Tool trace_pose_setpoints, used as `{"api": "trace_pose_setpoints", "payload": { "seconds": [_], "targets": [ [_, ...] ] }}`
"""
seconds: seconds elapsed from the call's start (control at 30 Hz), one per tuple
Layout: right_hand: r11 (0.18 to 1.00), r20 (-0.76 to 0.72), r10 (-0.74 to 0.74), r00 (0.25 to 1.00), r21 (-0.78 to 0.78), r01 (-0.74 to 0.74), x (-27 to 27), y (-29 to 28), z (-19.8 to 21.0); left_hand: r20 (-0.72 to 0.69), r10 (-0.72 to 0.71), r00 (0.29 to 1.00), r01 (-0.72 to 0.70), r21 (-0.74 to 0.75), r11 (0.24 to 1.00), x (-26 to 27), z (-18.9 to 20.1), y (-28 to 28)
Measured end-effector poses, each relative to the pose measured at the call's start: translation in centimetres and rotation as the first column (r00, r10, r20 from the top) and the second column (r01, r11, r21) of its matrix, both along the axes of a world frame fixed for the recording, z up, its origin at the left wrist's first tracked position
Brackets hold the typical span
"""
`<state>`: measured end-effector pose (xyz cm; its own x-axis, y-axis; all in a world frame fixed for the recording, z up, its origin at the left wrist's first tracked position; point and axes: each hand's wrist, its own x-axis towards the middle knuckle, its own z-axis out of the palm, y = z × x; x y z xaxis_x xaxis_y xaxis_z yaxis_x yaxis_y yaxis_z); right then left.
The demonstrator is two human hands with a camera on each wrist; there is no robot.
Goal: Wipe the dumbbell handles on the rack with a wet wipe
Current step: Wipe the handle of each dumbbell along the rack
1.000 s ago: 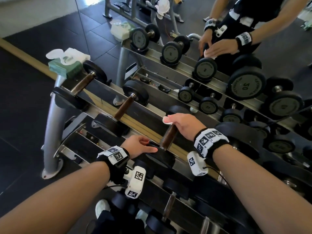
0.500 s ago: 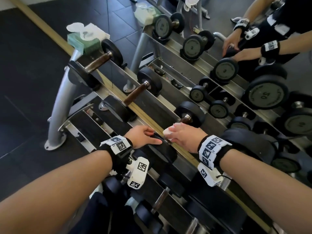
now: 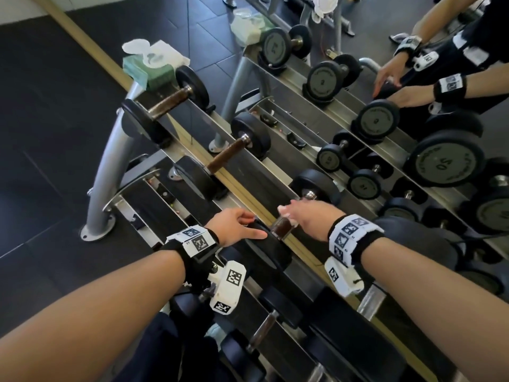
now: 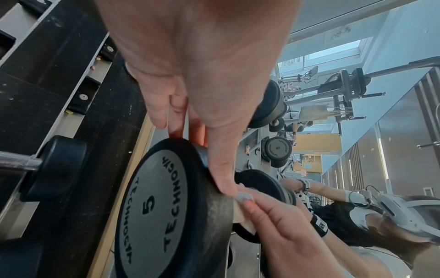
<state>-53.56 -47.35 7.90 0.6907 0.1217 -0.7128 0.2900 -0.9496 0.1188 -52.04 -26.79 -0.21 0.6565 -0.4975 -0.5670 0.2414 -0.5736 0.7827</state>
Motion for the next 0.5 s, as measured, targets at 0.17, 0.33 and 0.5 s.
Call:
{"api": "trace_pose_setpoints", "payload": {
  "seconds": [0.17, 0.33, 0.5],
  "targets": [
    [0.999, -0.012, 0.053, 0.999, -0.006, -0.053, -0.1, 0.1, -0.3, -0.007, 0.003, 1.0, -0.003, 0.004, 1.0, 0.1, -0.1, 0.1],
    [0.992, -0.073, 0.1, 0.992, 0.08, -0.094, -0.6, 0.0, -0.7, -0.019, 0.025, 1.0, -0.025, -0.004, 1.0, 0.0, -0.3, 0.1],
    [0.998, 0.109, -0.04, 0.993, 0.054, 0.034, 0.5, -1.7, 0.3, -0.023, 0.036, 0.999, -0.036, -0.008, 0.999, 0.0, -0.4, 0.2]
  ]
}}
